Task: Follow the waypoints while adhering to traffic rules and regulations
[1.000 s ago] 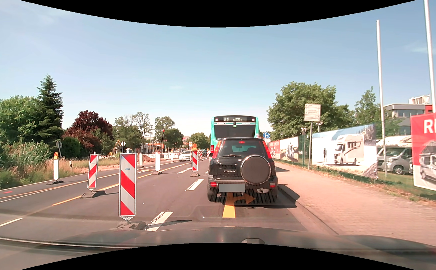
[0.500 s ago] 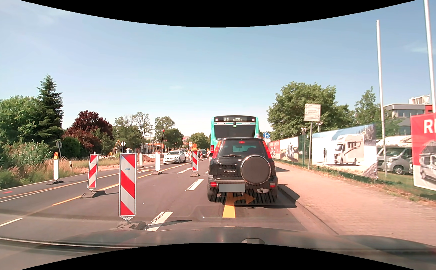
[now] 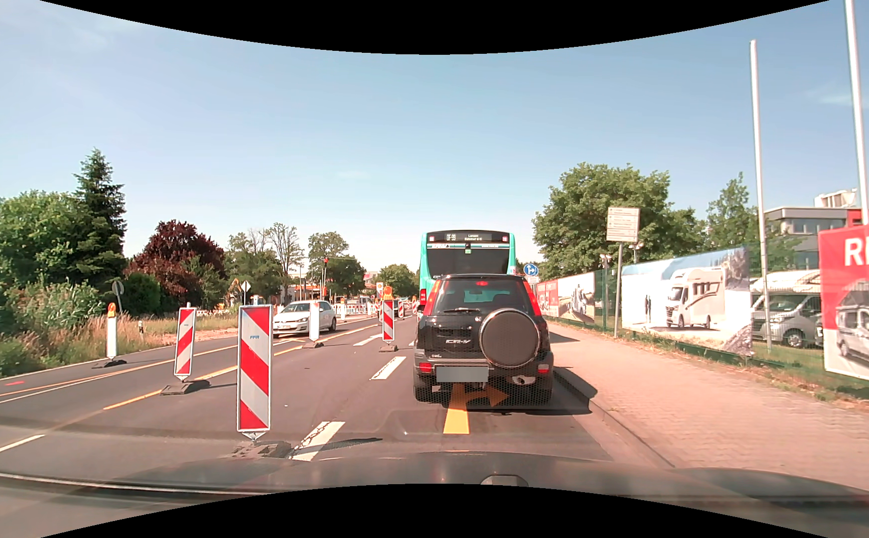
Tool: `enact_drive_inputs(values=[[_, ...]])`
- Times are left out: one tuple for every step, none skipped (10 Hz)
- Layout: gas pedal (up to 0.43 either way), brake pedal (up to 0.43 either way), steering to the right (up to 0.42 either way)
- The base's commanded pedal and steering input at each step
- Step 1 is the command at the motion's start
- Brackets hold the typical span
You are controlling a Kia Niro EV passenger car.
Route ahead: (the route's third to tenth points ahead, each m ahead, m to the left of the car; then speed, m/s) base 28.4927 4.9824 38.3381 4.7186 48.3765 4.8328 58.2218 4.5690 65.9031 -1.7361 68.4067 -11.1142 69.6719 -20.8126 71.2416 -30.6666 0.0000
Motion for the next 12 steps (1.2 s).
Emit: enact_drive_inputs(values=[[0.0, 0.207, -0.009], [0.0, 0.207, -0.009], [0.0, 0.213, -0.009], [0.0, 0.207, -0.009], [0.0, 0.207, -0.009], [0.0, 0.207, -0.009], [0.0, 0.207, -0.009], [0.0, 0.207, -0.009], [0.0, 0.207, -0.009], [0.0, 0.207, -0.009], [0.0, 0.207, -0.009], [0.0, 0.207, -0.009]])
